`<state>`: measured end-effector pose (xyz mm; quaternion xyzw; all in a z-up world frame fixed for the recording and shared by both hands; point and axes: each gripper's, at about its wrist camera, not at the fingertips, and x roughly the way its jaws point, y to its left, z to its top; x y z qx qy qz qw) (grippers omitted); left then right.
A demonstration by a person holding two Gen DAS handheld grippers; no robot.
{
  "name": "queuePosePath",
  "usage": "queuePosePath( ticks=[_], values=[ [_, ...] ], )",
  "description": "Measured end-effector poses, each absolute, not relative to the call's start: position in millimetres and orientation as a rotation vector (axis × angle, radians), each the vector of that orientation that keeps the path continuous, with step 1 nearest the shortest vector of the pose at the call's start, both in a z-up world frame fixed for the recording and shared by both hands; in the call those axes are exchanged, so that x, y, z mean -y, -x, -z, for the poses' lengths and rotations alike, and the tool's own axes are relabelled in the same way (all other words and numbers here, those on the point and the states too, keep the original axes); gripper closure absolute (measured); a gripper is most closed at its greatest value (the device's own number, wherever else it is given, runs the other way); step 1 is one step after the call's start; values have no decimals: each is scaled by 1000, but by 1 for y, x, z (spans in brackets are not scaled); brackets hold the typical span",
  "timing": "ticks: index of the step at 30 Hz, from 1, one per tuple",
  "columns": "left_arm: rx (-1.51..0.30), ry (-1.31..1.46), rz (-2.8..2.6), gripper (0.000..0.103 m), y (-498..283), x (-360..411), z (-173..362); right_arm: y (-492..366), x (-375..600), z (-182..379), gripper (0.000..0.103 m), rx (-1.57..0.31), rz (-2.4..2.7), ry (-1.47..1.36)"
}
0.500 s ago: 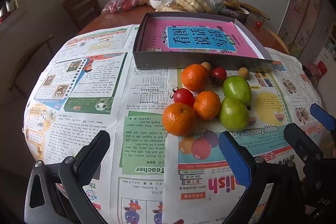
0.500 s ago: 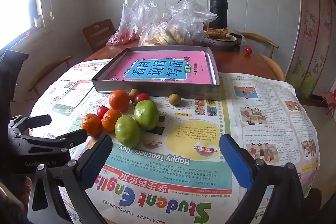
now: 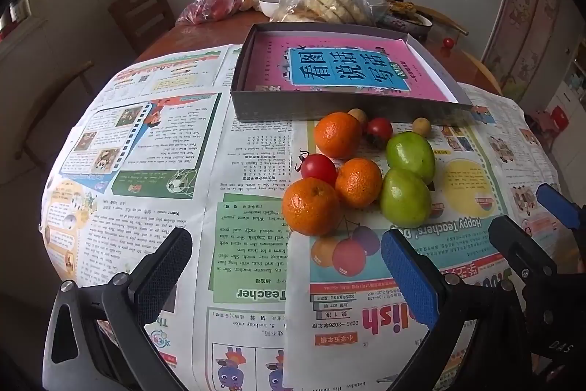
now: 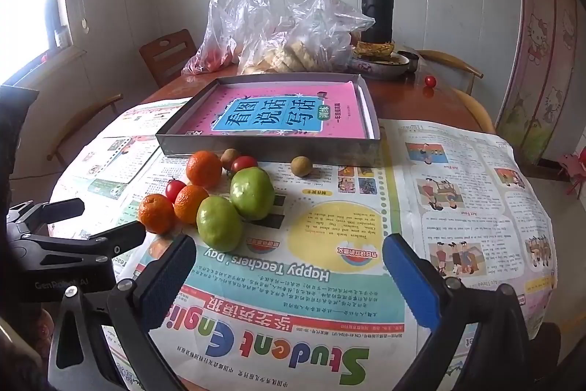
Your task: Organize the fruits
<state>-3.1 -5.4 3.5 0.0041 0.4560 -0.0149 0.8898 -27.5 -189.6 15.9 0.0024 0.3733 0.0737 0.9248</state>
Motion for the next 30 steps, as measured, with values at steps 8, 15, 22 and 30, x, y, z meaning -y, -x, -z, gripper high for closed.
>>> queuePosePath(
  ticks=[8, 15, 22, 30],
  values=[
    [-941, -11, 37, 0, 5, 8, -5, 32, 187, -20, 0, -768, -140, 8],
    [-940, -15, 45, 0, 7, 10, -6, 33, 188, -20, 0, -771, -135, 8],
    [-945, -12, 42, 0, 6, 9, -5, 32, 189, -18, 0, -781, -135, 7],
    [-947, -12, 45, 0, 5, 7, -4, 31, 188, -17, 0, -784, -138, 8]
  ],
)
